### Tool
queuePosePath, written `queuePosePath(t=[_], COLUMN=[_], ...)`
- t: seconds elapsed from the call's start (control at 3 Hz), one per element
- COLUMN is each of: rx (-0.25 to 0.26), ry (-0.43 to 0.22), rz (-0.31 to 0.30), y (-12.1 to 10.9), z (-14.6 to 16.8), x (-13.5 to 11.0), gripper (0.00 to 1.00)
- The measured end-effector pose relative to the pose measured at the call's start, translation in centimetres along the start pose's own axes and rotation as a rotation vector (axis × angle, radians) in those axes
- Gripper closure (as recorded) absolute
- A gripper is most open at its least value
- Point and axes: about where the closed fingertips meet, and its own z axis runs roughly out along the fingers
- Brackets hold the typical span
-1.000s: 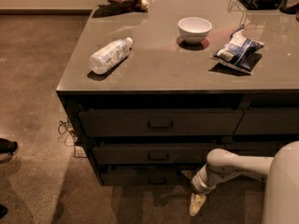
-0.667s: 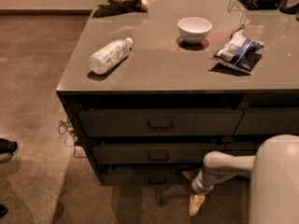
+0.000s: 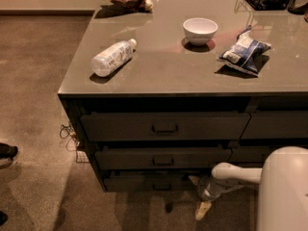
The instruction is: Open bottom drawer
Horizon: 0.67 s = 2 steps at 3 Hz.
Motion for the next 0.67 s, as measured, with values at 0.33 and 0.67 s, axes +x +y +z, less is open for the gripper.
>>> queuePosePath(t=[0.33,0.67], rx=[0.072,0.083], ry=[-0.06,-0.064], rz=[-0.027,-0.019], y=[-2.97,-3.03], z=[2.68,3.02], x=[1.52,1.76], gripper=[0.0,0.0])
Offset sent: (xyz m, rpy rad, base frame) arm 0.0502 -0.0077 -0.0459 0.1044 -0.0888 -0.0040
